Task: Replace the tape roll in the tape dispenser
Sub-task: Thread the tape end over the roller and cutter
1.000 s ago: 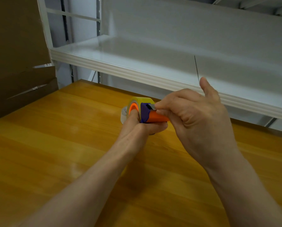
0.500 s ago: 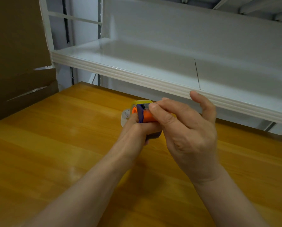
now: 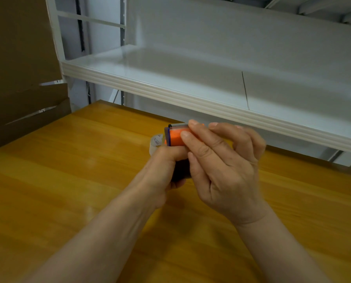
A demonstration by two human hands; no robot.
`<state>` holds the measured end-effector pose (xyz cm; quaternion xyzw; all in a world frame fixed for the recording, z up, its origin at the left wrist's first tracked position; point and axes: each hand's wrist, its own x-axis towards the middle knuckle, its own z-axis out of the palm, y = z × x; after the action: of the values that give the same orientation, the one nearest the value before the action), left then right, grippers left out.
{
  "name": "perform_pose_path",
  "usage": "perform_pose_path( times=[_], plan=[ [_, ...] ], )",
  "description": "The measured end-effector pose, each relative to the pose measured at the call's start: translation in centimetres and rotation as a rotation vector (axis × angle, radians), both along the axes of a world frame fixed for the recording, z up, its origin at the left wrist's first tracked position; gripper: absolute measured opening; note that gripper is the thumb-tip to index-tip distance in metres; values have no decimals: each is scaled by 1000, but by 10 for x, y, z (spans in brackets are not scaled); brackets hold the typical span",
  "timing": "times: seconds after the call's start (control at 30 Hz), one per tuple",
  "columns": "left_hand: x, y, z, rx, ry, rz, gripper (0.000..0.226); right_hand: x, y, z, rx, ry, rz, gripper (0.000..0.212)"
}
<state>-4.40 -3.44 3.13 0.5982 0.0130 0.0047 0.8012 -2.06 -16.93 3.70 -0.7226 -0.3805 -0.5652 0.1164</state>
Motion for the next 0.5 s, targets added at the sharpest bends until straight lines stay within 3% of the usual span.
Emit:
perform_pose_path(
  times=[0.27,0.5],
  plan=[
    [1,-1,-1,35,-26,26,7,-1,1,-1,65,54,14,27],
    [3,-5,-5,133,-37,50,44,-4,-4,11,205,57,0,12]
  ],
)
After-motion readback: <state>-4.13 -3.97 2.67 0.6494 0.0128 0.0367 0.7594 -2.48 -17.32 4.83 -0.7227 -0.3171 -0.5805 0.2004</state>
